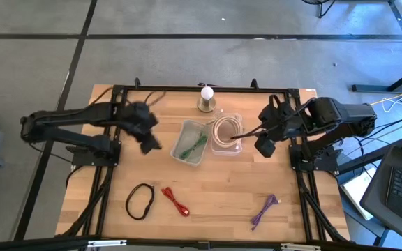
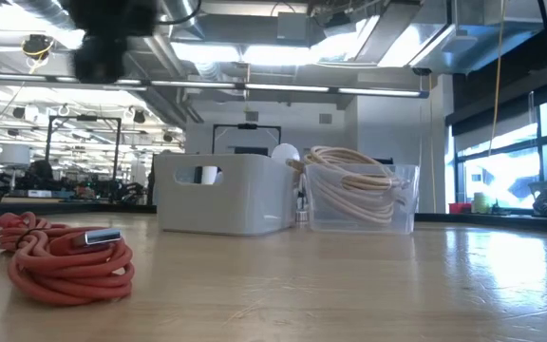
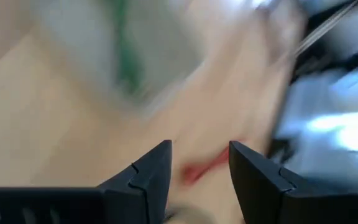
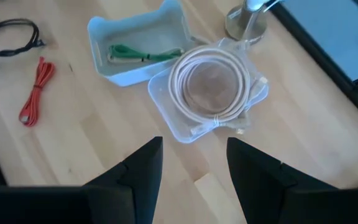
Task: Pick and place USB-C Cables
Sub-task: Adjust the gray bin
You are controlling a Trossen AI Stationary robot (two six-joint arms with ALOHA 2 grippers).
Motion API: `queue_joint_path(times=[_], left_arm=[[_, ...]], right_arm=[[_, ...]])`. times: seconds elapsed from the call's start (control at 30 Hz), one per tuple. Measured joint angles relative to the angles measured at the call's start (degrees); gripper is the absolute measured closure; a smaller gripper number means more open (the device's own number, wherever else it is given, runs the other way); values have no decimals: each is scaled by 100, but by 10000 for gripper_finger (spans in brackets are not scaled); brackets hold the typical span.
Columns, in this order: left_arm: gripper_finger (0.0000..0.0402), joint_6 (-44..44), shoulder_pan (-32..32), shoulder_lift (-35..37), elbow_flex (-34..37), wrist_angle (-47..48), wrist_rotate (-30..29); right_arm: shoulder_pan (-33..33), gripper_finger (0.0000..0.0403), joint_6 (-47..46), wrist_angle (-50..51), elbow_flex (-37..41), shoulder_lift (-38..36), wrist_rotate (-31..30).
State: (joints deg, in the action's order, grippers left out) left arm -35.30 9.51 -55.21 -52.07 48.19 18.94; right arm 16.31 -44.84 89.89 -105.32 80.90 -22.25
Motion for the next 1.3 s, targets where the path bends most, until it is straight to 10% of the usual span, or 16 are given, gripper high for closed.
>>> queue_joint_path(times=[0.27,0.53,1.3], left_arm=[[265,1264,-1079,-602,443,941,-1678],[391,1357,-1261,-1986,1201,-193,-1818],[401,1245,-1009,-3375,1285,-3669,-1325]], right_arm=[[9,222,9,-142,0,0,-353],[95,222,-254,-138,0,0,-334],[118,222,-273,-253,0,0,-368]])
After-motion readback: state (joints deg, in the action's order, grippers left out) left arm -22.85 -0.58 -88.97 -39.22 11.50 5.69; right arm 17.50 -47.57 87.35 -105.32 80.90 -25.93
